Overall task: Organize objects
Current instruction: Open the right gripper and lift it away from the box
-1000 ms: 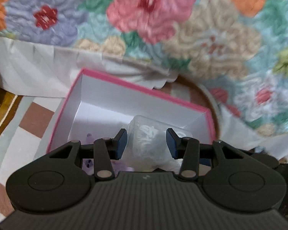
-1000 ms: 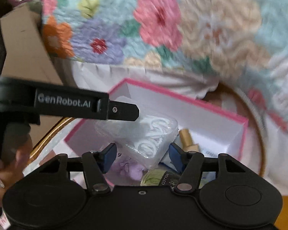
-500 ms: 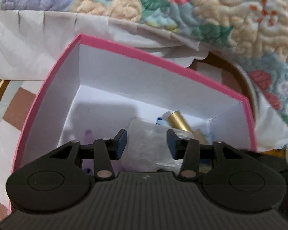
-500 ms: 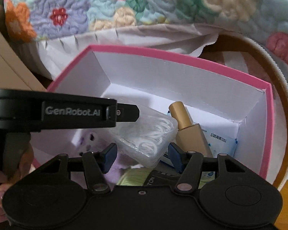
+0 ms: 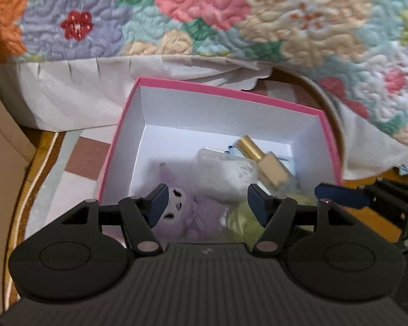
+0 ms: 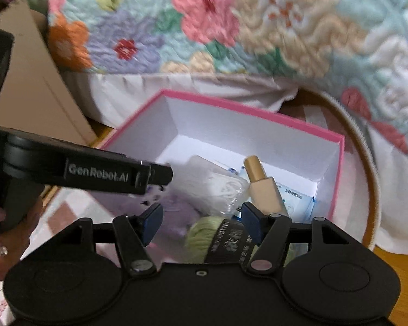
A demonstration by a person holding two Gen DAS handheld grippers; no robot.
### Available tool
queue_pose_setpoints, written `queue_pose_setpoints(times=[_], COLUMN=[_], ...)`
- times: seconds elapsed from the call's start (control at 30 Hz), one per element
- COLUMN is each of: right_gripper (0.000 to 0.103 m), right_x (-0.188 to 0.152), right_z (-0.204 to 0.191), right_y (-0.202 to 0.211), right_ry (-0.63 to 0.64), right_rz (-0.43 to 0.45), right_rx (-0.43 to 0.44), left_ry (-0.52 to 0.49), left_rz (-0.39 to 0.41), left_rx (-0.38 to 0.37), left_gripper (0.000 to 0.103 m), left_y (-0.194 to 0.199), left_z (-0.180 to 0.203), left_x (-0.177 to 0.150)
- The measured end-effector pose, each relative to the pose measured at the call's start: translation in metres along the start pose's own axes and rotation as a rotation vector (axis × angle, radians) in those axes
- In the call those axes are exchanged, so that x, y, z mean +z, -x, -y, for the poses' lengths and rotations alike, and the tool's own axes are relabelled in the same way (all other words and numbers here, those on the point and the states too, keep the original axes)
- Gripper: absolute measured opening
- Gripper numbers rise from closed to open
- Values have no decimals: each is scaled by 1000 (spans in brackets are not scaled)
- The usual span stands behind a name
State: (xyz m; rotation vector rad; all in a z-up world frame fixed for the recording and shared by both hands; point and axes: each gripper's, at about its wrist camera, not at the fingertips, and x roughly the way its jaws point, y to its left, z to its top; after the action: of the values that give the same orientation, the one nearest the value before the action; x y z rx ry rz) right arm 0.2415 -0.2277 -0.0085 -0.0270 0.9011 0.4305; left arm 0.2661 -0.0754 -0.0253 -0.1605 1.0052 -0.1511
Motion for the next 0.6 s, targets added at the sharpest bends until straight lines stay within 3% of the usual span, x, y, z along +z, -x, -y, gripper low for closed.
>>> queue_pose_setpoints(times=[0.37, 0.6], right_gripper=[69, 70], right_x=[5, -14], right_z=[-31, -53], right_y=[91, 126], right_ry=[89, 115], right_rz=[19, 10], right_rx=[-7, -16], left_ry=[-53, -106], left_rz=[-21, 3], left_rx=[-64, 0], left_gripper=[68, 71], left_y=[105, 144], left_z=[18, 29], left_x=[-14, -36])
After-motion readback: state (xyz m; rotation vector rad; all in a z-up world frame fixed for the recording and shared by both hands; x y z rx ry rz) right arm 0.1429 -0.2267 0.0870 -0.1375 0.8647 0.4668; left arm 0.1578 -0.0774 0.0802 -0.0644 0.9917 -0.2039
